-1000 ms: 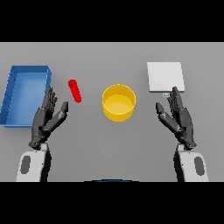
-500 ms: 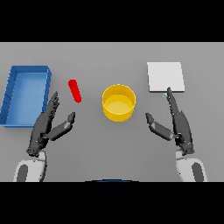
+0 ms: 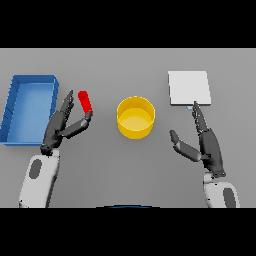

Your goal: Pick up the red beaker and tilt it to pour out 1 green nut into yellow bowl. Pick up the yellow bowl and place it on the metallic measuring scale.

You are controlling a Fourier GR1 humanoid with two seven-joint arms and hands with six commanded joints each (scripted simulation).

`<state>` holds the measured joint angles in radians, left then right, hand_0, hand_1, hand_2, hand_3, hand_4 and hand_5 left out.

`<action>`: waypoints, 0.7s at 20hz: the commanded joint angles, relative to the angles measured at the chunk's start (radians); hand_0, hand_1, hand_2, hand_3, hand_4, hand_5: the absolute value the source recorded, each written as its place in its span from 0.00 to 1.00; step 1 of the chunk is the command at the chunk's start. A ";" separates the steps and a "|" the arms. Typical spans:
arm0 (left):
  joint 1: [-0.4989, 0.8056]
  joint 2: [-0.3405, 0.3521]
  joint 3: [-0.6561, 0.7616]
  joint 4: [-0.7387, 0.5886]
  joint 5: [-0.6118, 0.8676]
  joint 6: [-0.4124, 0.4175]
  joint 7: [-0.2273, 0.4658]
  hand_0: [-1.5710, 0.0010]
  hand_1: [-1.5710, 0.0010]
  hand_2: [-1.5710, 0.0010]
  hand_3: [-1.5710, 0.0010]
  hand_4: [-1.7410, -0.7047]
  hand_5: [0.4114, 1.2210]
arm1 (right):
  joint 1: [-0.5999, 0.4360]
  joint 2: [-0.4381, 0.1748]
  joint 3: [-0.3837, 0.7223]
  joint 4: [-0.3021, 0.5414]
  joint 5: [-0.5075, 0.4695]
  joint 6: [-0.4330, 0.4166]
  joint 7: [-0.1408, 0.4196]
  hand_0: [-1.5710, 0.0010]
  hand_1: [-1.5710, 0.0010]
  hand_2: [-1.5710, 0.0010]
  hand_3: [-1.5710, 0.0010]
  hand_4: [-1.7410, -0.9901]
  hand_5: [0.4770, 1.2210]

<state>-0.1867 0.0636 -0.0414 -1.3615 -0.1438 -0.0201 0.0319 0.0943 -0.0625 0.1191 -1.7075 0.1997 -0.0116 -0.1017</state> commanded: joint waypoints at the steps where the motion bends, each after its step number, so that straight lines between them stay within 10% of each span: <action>1: -0.025 0.006 0.008 0.036 0.001 -0.007 -0.018 1.00 1.00 1.00 1.00 0.54 0.28 | -0.005 0.003 0.002 0.011 0.003 -0.001 0.000 1.00 1.00 1.00 1.00 0.68 0.20; 14: -0.271 -0.022 0.048 0.353 -0.052 0.059 -0.088 1.00 1.00 1.00 1.00 0.51 0.33 | 0.003 -0.001 -0.008 0.001 -0.009 0.001 0.010 1.00 1.00 1.00 1.00 0.67 0.22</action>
<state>-0.4583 0.0420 0.0067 -1.0085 -0.1956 0.0394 -0.0529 0.0976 -0.0632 0.1113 -1.7067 0.1906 -0.0099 -0.0916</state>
